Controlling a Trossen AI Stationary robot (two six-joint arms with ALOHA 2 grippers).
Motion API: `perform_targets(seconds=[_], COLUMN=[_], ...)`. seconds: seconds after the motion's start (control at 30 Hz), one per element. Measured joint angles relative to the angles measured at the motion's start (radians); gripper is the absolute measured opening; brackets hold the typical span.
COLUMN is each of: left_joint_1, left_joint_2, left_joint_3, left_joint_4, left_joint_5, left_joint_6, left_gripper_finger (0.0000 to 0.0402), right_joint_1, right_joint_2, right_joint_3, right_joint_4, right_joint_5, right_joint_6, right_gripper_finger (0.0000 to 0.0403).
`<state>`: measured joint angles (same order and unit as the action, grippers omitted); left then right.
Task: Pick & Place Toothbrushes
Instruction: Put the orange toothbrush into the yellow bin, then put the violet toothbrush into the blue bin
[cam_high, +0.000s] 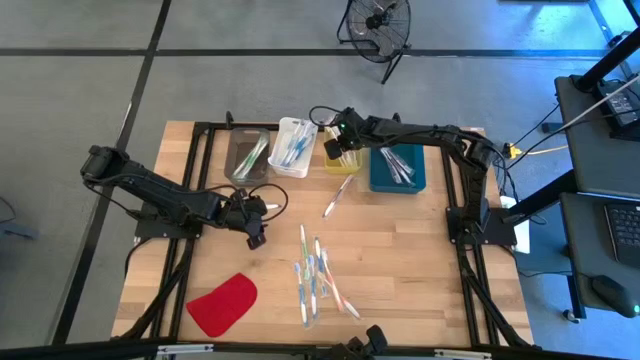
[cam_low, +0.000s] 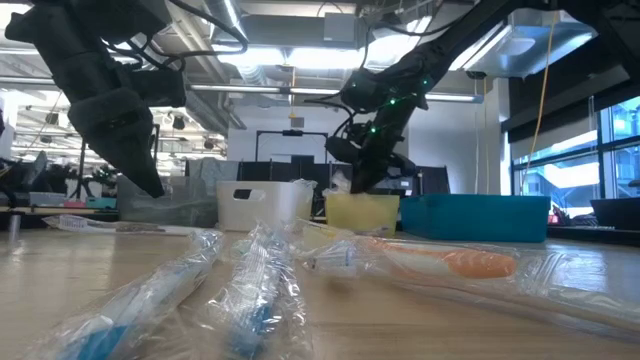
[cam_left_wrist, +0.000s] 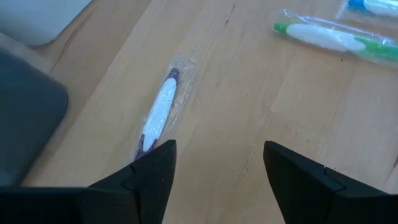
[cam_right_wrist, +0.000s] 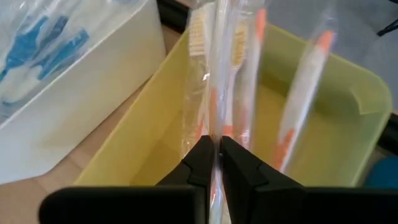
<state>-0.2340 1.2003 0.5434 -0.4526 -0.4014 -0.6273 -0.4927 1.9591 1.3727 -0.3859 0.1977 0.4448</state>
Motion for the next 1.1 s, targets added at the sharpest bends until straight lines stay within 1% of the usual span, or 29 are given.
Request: perform_targets(seconds=[0.27, 0.37, 0.47, 0.6, 0.73, 0.83, 0.9, 1.0, 1.1], left_joint_1=[0.0, 0.0, 0.0, 0.017, 0.061, 0.097, 0.12, 0.15, 0.178], left_joint_2=[0.0, 0.0, 0.0, 0.0, 0.0, 0.0, 0.0, 0.002, 0.027], left_joint_3=[0.0, 0.0, 0.0, 0.0, 0.0, 0.0, 0.0, 0.0, 0.0], left_joint_4=[-0.001, -0.001, -0.001, -0.001, 0.0, 0.0, 0.0, 0.001, 0.011], left_joint_5=[0.019, 0.019, 0.004, -0.016, -0.025, -0.011, 0.017, 0.044, 0.039], left_joint_6=[0.234, 0.34, 0.408, 0.45, 0.491, 0.509, 0.524, 0.544, 0.545], left_gripper_finger=[0.0237, 0.0237, 0.0234, 0.0233, 0.0234, 0.0235, 0.0235, 0.0235, 0.0235], right_joint_1=[0.0, 0.0, 0.001, 0.0, 0.001, 0.004, 0.007, 0.02, 0.039], right_joint_2=[0.011, 0.011, 0.011, 0.005, -0.017, -0.046, -0.07, -0.11, -0.151], right_joint_3=[0.0, 0.0, 0.0, 0.0, 0.0, 0.0, 0.0, 0.0, 0.0], right_joint_4=[-0.001, -0.004, -0.019, -0.045, -0.066, -0.1, -0.124, -0.148, -0.181], right_joint_5=[-0.007, -0.007, -0.008, -0.033, -0.053, -0.052, -0.051, -0.027, 0.017], right_joint_6=[-0.011, -0.011, -0.018, -0.042, -0.057, -0.072, -0.083, -0.095, -0.129], right_gripper_finger=[0.0044, 0.006, 0.0083, 0.0117, 0.0145, 0.0161, 0.017, 0.0179, 0.0184])
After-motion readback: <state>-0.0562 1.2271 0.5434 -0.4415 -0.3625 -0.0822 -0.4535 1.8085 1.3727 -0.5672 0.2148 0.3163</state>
